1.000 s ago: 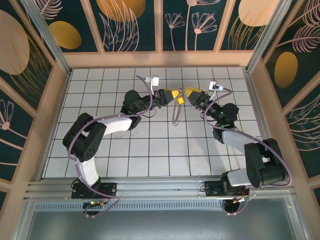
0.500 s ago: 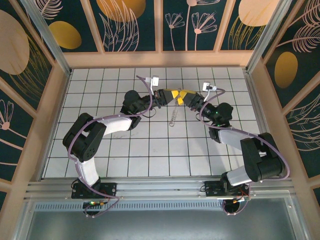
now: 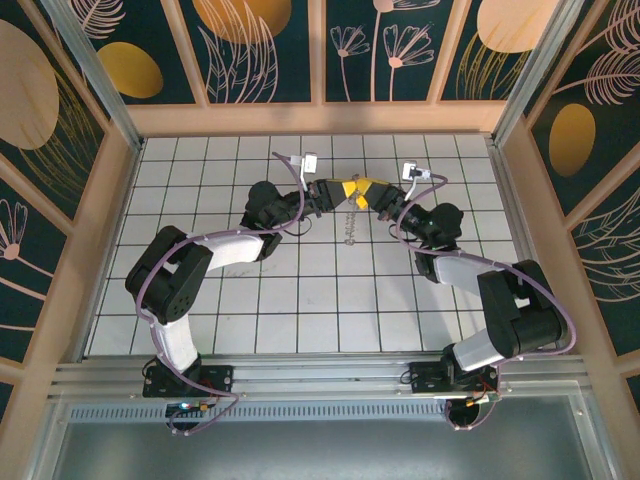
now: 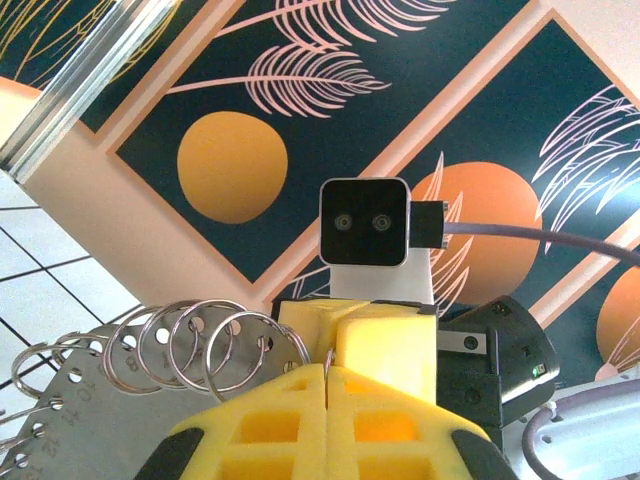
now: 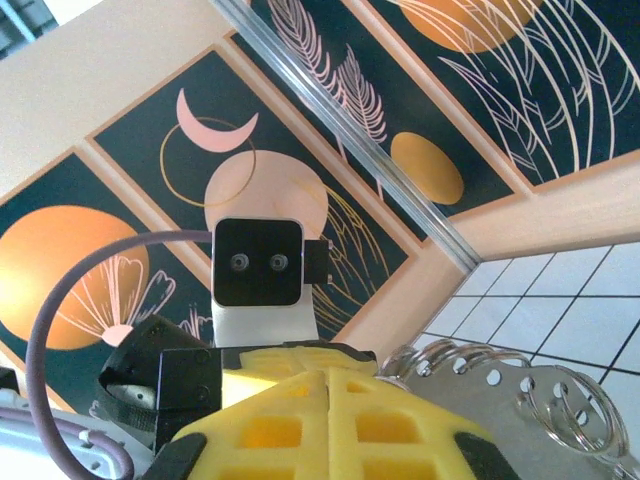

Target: Put the keys on the keyring

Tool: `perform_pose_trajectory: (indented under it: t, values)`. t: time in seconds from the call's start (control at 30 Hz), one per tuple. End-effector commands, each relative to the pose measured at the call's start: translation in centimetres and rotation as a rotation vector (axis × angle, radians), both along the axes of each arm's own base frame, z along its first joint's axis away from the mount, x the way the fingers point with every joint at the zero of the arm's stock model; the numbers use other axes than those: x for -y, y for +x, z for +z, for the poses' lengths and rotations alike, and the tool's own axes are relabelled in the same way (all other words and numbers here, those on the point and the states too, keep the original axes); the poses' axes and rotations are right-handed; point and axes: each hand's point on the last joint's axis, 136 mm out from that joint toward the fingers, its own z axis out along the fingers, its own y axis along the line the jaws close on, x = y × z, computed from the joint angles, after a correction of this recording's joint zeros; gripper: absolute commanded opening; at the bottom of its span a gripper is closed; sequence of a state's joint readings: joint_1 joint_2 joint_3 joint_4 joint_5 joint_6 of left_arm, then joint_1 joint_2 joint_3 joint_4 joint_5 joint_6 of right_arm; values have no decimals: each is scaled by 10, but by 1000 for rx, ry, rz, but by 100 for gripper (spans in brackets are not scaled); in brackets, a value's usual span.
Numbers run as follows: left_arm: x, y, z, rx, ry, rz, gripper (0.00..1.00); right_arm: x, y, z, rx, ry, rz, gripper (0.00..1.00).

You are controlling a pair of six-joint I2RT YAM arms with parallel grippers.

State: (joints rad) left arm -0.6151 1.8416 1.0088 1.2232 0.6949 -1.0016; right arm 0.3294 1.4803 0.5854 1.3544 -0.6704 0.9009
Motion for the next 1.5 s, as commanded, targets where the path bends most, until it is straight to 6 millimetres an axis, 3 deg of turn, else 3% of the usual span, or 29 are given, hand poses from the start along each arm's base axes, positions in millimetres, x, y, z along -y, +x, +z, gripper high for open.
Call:
perform_pose_trajectory:
  t: [0.0, 0.17, 0.2, 0.27, 0.33, 0.57, 0.87, 0.9, 1.17, 1.47]
  values:
    - [-2, -7, 17, 50, -45, -6, 0, -3, -4, 18, 67, 19, 16, 0]
    - [-3, -6, 19, 55, -40, 3, 0, -2, -2, 14, 68, -5, 15, 0]
    - [-4, -3, 18, 56, -31, 14, 3, -2, -1, 13, 64, -13, 18, 0]
    - [-8, 3, 16, 53, 1, 46, 22, -2, 2, 10, 62, -36, 30, 0]
    - [-17, 9, 16, 62, 24, 80, 33, -3, 5, 7, 59, -62, 55, 0]
    - [-45, 28, 12, 118, 182, 146, 48, -11, 20, 0, 61, -173, 164, 0]
    - [-48, 32, 2, 157, 300, 29, 51, -27, 37, -9, 36, -260, 305, 0]
    - [-45, 34, -7, 143, 309, 10, 51, -29, 39, -9, 33, -260, 313, 0]
    - [-41, 37, -10, 127, 302, -30, 34, -32, 50, -1, 19, -249, 317, 0]
    - [-39, 42, -6, 115, 262, -20, 33, -37, 47, 0, 25, -245, 327, 0]
